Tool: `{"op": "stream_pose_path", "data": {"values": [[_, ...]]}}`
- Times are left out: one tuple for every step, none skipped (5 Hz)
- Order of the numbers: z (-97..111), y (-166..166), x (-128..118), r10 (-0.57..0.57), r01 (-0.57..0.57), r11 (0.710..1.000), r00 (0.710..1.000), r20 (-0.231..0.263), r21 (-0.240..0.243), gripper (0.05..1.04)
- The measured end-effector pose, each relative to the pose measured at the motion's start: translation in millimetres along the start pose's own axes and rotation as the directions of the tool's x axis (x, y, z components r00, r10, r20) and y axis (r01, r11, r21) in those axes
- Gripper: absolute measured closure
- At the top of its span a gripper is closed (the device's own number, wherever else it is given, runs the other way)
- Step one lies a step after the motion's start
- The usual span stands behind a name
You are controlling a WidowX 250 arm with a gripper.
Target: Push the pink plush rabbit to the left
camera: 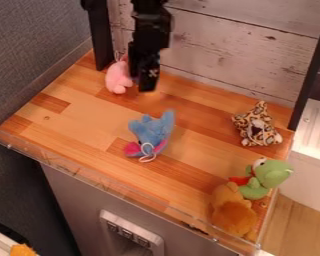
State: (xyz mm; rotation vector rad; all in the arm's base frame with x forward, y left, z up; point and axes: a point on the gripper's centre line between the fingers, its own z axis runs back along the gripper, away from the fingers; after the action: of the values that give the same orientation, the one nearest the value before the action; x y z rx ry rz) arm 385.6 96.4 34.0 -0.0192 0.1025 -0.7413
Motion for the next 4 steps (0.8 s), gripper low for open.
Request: {"op": "stream_pose_path", "data": {"values": [[4.6,17.5,-12.7,0.073,-0.073,0.997,0.997,0.003,-0.001,0.084],[5.7,24.2,-25.8,0.205,-0.205,0.979,0.979,-0.002,-0.009,0.083],[4.0,28.6,-33.9,0.332,-0.332,0.943,0.943,-0.004,-0.012,0.083],[-8.4,30.2,-32.3,0.377,-0.378,0.926,0.926,-0.01,-0.017,0.083]]}}
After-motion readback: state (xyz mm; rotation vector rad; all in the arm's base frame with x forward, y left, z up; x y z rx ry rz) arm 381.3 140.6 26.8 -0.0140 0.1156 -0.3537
